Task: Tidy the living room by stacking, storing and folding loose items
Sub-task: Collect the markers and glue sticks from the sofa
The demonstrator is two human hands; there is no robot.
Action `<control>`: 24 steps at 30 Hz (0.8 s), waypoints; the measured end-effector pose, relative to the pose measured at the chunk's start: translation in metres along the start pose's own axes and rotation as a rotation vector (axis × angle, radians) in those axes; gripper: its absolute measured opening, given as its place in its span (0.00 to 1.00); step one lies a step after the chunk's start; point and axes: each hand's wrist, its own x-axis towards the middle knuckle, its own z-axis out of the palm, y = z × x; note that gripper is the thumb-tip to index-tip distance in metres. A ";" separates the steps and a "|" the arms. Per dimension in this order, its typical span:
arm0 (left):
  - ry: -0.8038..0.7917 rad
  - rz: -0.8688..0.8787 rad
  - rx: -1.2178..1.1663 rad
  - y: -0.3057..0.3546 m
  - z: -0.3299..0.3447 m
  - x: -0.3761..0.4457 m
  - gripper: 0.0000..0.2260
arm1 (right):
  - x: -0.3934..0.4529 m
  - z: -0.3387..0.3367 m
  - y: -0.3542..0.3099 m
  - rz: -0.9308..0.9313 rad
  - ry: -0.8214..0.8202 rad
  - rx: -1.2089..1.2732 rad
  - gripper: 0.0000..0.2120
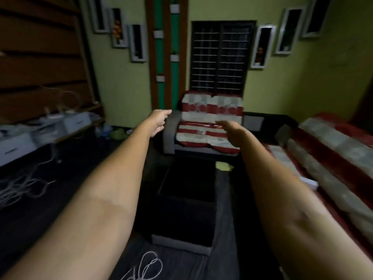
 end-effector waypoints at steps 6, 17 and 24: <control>0.237 -0.034 -0.028 -0.013 -0.080 -0.039 0.20 | 0.005 0.087 -0.033 -0.034 -0.219 -0.051 0.30; 0.320 -0.030 -0.052 -0.023 -0.192 -0.095 0.21 | -0.056 0.201 -0.064 -0.103 -0.248 -0.004 0.30; 0.202 -0.042 0.015 -0.041 -0.283 -0.126 0.22 | -0.103 0.293 -0.072 -0.075 -0.201 0.073 0.32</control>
